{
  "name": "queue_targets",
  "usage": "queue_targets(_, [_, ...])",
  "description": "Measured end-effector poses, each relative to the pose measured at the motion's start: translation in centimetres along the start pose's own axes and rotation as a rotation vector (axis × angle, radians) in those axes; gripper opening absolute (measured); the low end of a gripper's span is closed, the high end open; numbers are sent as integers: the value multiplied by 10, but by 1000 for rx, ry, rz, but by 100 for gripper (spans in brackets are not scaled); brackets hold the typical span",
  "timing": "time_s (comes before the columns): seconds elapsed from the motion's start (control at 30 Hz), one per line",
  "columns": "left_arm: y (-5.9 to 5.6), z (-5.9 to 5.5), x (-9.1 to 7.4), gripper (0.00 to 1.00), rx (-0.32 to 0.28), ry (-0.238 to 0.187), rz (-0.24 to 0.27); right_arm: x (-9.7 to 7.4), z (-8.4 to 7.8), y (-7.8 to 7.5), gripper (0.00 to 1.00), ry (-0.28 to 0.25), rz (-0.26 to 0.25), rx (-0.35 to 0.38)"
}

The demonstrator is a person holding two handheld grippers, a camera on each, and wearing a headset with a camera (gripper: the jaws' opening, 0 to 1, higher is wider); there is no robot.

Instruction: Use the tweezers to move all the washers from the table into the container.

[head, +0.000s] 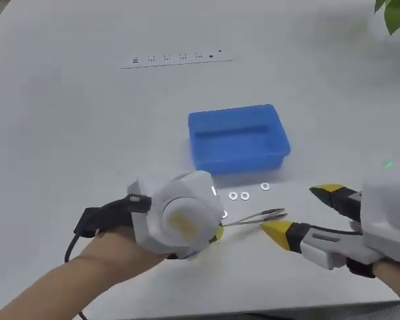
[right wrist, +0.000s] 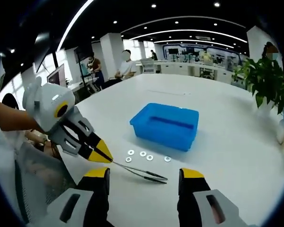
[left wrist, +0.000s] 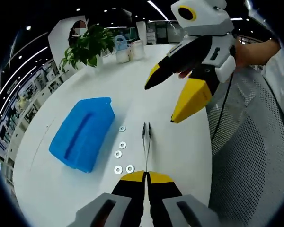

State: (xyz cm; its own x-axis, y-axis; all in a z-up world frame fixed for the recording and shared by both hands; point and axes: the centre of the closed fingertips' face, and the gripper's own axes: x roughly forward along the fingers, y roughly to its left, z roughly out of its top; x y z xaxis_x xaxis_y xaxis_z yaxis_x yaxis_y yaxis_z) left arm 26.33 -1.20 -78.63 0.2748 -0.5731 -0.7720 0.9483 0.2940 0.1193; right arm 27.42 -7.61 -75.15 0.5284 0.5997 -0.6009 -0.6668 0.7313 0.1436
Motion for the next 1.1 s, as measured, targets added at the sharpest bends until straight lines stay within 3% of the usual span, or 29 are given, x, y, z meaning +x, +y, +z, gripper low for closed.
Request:
queue_targets(0.1, [-3,12,-13,0,10,-20,6,7,-6,15,47,35,69,-48])
queue_targets(0.27, [-9,32,-28,0,17,-68,14,23,-18,31,38,95,128,-125])
queue_targets(0.47, [-16,48,-39,0,44,-106,28,33,-9,38,35,85,123,-213])
queue_targets(0.67, [-16,63,-46,0,36,-144,48,40,-7,52,26,90,147,-269])
queue_targets(0.97, [-21,74,-53,0,41,-179,61,43,-9,57,13,90,165,-252])
queue_targets(1.1, [-23,70,-52,0,57,-165,64,45,-13,57,9,101,170,-252])
